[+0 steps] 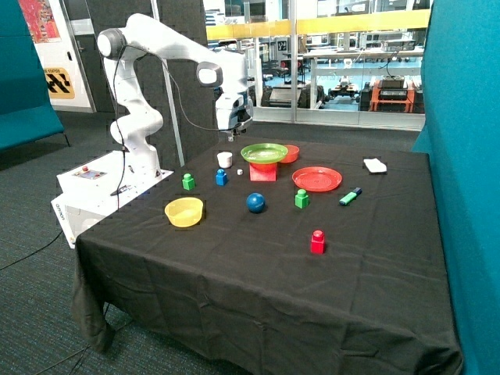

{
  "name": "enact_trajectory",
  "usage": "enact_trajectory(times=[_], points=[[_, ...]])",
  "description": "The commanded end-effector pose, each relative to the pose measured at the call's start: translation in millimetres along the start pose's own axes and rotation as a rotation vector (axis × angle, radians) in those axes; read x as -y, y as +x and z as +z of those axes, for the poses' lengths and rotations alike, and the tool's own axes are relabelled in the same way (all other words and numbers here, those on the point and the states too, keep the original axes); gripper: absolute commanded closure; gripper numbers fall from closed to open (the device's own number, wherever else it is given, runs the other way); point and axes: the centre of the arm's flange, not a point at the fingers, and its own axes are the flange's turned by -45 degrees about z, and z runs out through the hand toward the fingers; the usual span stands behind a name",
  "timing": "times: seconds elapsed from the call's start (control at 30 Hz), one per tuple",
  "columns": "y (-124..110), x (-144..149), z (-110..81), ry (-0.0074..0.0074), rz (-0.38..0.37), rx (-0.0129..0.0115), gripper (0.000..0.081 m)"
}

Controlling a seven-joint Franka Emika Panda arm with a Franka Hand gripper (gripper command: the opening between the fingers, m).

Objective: Put the ball in the red pot

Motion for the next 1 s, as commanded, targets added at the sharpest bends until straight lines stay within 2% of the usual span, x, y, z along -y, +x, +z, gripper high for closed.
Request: enact_trajectory(times=[0.0, 0.1, 0.17, 0.2, 0.27, 0.97], points=[[-1, 1, -0.4, -0.0046, -0.044, -0.0022, 0.0000], [2, 3, 0.7, -0.0046, -0.038, -0.0023, 0.0000], [2, 3, 1.7, -0.0046, -0.036, -0.0023, 0.0216], [3, 3, 2.4, -0.0046, -0.037, -0.0023, 0.0267], [4, 3, 3.8, -0.0046, -0.034, -0.0023, 0.0306], [26, 3, 20.0, -0.0046, 0.002, -0.0023, 0.0339]])
